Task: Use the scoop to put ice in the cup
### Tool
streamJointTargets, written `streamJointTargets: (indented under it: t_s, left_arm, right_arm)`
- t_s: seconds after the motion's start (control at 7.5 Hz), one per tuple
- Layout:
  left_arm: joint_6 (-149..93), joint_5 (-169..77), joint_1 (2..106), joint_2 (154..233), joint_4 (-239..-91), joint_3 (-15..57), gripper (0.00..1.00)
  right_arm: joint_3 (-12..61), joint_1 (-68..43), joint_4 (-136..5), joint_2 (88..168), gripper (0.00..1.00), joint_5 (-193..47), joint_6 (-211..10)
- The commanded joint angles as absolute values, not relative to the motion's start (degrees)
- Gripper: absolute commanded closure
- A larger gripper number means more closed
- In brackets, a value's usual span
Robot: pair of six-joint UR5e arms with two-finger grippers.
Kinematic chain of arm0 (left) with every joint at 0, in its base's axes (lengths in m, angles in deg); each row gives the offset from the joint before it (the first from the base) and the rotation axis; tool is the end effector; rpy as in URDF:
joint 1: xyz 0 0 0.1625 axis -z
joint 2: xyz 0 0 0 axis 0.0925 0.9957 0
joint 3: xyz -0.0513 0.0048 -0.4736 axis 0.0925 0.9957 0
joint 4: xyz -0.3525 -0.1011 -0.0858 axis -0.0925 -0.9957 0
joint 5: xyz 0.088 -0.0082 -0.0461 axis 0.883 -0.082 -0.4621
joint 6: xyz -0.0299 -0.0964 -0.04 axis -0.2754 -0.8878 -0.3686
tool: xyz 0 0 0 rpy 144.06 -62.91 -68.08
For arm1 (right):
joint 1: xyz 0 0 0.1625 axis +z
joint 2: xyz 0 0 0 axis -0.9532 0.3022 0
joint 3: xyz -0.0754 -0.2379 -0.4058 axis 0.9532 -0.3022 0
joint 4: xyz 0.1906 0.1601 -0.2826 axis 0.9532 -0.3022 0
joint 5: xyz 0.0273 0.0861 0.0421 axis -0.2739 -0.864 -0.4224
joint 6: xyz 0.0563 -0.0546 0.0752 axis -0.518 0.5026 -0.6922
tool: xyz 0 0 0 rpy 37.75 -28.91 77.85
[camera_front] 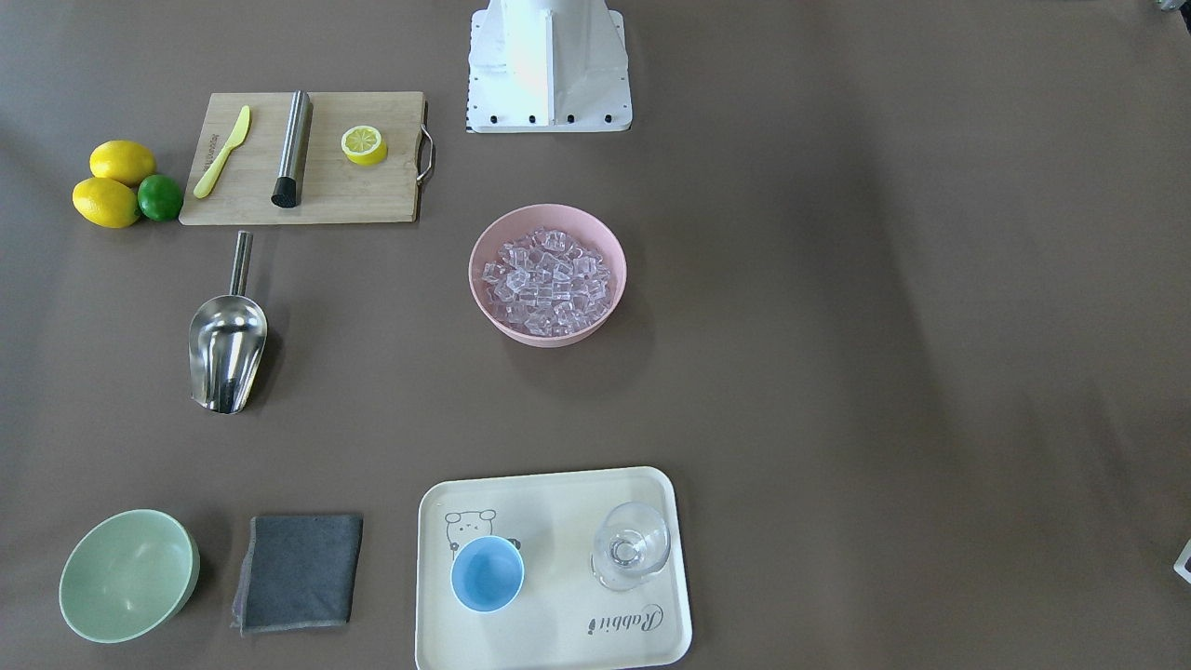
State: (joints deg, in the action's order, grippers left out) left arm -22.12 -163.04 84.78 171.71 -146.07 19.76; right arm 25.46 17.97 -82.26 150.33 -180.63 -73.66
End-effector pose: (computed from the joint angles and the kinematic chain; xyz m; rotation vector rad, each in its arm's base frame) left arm -0.0526 -0.4401 0.7176 0.0169 0.8498 -0.1118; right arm 0.0651 -0.4322 0.7136 0.0296 -0.7137 -0.1491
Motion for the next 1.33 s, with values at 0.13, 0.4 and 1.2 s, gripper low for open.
streamJointTargets:
  t_s: [0.13, 0.4, 1.2]
  left_arm:
    - [-26.5, -163.0, 84.8, 172.1, -140.8, 22.8, 0.02]
    - [-26.3, -162.9, 84.1, 173.0, -139.3, 22.6, 0.02]
    - [-25.8, -163.0, 84.0, 172.6, -139.1, 22.5, 0.02]
  right_arm:
    - [26.2, 18.8, -82.3, 150.5, 0.0, -180.5, -74.1]
    - [25.5, 18.8, -82.3, 150.5, 0.0, -180.8, -74.2]
    - [32.5, 9.6, -82.3, 149.4, 0.0, -182.7, -89.3]
